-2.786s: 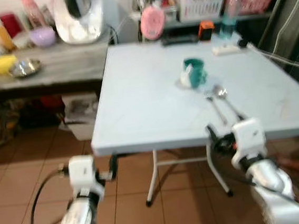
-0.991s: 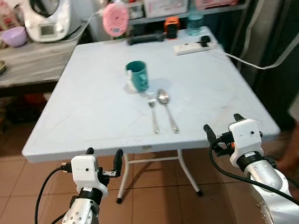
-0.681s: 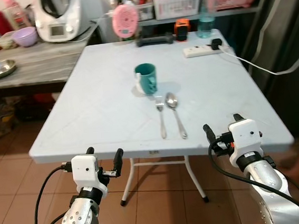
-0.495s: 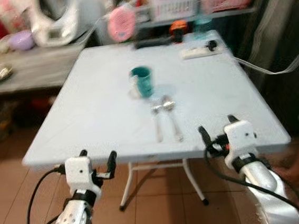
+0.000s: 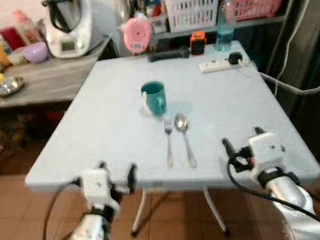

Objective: Setting the table

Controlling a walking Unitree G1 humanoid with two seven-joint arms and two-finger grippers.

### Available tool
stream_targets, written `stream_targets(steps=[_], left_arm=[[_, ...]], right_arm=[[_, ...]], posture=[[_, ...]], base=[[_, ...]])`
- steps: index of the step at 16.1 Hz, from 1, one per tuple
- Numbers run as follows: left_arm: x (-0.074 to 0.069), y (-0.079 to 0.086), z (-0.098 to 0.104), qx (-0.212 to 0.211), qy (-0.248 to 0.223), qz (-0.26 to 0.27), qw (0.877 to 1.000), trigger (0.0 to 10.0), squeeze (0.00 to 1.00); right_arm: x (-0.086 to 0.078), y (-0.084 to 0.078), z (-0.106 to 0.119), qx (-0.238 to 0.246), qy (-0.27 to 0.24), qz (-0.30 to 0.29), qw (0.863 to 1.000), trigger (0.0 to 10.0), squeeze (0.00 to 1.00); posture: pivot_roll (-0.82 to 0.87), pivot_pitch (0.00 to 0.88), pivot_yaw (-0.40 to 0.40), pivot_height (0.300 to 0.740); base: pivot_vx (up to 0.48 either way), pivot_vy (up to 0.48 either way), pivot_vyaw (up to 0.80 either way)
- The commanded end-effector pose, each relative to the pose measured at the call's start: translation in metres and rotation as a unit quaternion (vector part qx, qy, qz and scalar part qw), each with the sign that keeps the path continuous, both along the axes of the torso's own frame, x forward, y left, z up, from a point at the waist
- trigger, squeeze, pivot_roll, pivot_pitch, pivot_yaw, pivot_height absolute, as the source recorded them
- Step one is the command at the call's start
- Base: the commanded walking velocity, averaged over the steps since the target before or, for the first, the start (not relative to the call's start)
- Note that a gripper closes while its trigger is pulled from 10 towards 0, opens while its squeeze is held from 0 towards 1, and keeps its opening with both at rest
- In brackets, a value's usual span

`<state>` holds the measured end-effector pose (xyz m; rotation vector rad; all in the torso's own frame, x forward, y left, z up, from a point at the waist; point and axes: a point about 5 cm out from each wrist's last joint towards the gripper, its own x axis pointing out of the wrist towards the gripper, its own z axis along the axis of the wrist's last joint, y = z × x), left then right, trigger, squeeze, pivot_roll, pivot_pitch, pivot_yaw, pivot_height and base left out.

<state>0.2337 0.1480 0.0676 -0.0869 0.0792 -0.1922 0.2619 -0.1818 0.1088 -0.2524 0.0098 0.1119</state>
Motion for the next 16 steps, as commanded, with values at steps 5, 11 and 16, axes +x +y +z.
stream_targets(steps=[5, 11, 16], left_arm=[[0.0005, 0.015, 0.0005, 0.018, 0.008, 0.023, 1.0, 10.0, 0.0], [0.0007, 0.0151, 0.0003, 0.022, 0.015, 0.022, 0.999, 10.0, 0.0], [0.0008, 0.0155, -0.0007, 0.024, 0.018, 0.02, 0.999, 10.0, 0.0]], right_arm=[[0.0033, 0.0122, 0.0033, 0.009, -0.011, 0.016, 1.0, 10.0, 0.0], [0.003, 0.0144, 0.0025, 0.011, -0.01, 0.017, 1.0, 10.0, 0.0], [0.0019, 0.0148, 0.0021, 0.013, -0.009, 0.016, 1.0, 10.0, 0.0]], posture=[[-0.15, 0.021, 0.074, 0.74], [-0.15, 0.026, 0.078, 0.74], [-0.15, 0.032, 0.08, 0.74]], base=[[0.0, 0.0, 0.0], [0.0, 0.046, 0.0], [0.0, 0.371, 0.0]])
